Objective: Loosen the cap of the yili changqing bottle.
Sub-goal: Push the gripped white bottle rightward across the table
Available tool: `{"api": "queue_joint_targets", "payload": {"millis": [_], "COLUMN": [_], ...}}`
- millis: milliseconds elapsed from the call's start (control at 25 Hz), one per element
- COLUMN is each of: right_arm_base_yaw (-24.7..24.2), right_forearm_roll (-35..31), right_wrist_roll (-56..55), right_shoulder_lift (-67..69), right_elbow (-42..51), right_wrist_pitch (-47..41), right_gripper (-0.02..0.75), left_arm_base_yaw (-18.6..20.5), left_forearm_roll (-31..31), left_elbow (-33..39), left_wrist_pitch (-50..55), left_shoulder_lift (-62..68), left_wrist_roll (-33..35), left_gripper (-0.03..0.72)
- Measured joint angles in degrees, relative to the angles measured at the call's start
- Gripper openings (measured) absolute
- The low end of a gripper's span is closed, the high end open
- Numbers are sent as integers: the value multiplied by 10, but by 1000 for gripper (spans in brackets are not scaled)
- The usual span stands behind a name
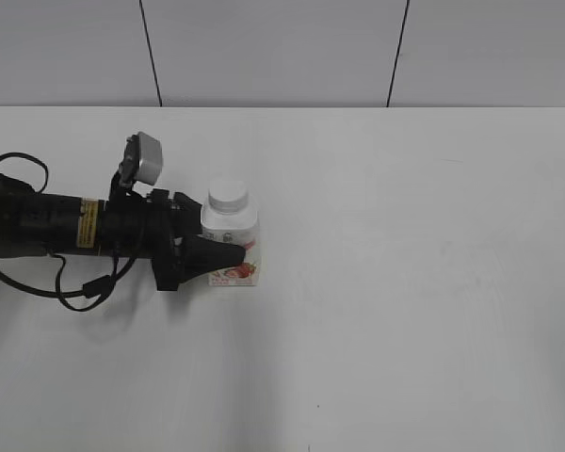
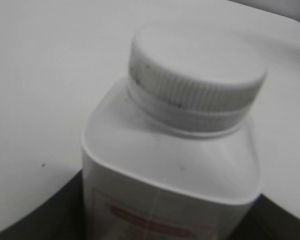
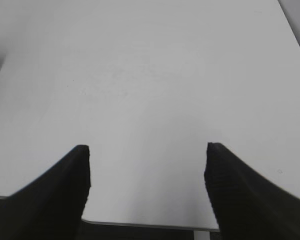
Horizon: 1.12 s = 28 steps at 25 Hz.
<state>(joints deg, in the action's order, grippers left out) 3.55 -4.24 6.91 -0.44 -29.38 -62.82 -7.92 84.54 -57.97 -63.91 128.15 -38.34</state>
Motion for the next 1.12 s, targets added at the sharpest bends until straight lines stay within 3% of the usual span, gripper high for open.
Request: {"api": "queue_joint_targets", "payload": {"millis": [520, 720, 1120], "right_arm_base_yaw": [0, 0, 0], "right_forearm_roll": [0, 0, 0], "right_wrist_roll": [0, 0, 0], "right_shoulder_lift": [0, 0, 0], "right_elbow": [0, 0, 0], "right_wrist_pitch": [0, 0, 0], "right_gripper": [565, 565, 565], "left_arm_base_yaw": [-97, -100, -103], "left_forearm_roll": [-45, -89, -114], "left_elbow": [-40, -43, -46], "left_wrist_pitch": [31, 68, 61], "left_shoulder_lift": [8, 8, 18], "left_wrist_roll": [0, -1, -1], "left_gripper": [439, 436, 430]}}
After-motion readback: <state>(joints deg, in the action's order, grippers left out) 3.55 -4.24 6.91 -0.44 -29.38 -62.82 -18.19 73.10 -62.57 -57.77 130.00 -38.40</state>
